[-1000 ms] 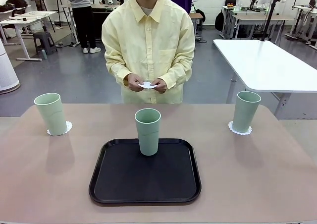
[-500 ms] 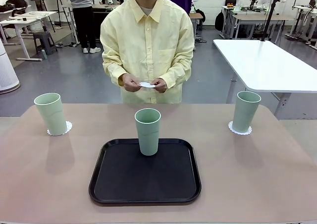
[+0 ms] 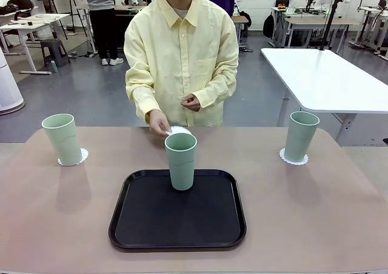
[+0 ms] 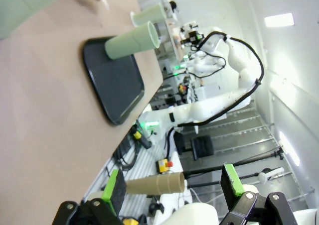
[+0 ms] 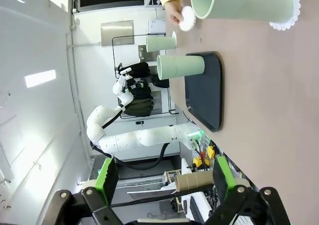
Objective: Place coasters on the table and set cups on them.
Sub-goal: Take one Reusable plastic cup from the Flat Tray and place it on a coaster set by the human.
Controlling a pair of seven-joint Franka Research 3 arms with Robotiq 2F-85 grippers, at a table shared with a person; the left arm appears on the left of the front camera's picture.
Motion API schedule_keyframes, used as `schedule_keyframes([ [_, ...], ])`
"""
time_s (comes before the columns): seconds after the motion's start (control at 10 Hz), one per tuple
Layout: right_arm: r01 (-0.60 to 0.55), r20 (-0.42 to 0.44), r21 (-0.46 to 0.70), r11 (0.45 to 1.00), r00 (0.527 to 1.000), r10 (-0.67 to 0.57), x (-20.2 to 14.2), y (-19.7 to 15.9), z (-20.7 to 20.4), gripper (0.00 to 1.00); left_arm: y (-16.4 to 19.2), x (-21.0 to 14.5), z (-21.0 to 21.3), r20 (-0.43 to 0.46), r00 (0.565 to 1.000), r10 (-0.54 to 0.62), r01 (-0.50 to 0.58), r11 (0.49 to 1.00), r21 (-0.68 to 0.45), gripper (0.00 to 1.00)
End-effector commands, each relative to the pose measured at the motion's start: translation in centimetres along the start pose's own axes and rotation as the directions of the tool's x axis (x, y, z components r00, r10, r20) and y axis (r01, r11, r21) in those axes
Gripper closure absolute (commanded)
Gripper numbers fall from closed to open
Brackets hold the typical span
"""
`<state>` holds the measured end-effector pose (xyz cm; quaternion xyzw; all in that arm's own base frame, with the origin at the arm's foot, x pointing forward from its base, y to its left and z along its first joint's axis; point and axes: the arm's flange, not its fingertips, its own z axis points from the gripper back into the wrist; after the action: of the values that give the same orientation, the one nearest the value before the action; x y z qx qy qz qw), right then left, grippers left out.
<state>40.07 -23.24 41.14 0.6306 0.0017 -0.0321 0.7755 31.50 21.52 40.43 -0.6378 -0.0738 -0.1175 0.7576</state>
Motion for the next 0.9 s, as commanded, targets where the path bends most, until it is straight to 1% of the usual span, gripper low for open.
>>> schedule_keyframes([
  [0.0, -0.001, 0.003, -0.001, 1.000, 1.000, 0.001, -0.07, 0.07, 0.10, 0.00, -0.25, -0.03, 0.11, 0.005, 1.000, -0.003, 0.003, 1.000, -0.003, 0.00],
  [0.8, -0.001, 0.003, -0.001, 1.000, 1.000, 0.001, -0.07, 0.07, 0.10, 0.00, -0.25, -0.03, 0.11, 0.005, 1.000, -0.003, 0.003, 1.000, -0.003, 0.00],
])
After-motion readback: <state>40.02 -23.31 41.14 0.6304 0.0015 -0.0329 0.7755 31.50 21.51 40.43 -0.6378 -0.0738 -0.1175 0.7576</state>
